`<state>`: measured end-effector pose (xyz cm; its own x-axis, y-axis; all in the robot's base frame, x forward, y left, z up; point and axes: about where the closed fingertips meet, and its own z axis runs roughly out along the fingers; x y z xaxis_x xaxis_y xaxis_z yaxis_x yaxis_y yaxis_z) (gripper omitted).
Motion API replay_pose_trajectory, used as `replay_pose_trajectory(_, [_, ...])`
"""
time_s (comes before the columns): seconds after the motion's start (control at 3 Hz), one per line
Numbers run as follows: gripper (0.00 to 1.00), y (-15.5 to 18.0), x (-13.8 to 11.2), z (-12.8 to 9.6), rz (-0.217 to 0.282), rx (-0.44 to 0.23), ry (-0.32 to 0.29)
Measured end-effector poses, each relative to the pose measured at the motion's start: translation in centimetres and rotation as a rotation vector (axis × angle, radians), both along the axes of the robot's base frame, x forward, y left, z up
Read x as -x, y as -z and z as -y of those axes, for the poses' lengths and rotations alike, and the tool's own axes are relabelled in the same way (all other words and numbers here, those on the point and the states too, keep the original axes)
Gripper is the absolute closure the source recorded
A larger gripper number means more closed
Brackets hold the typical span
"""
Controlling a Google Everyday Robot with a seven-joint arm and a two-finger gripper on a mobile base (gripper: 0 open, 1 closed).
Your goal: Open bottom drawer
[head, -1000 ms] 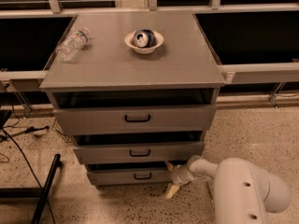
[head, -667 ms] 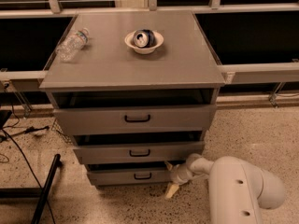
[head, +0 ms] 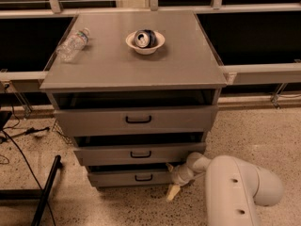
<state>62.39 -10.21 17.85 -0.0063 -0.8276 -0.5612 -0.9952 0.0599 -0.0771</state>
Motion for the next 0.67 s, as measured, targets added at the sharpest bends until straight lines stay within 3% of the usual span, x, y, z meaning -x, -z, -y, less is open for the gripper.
replay_pose_trajectory(0.67, [0.0,-0.63,1.02,-0.08,-0.091,-0.013,0.012])
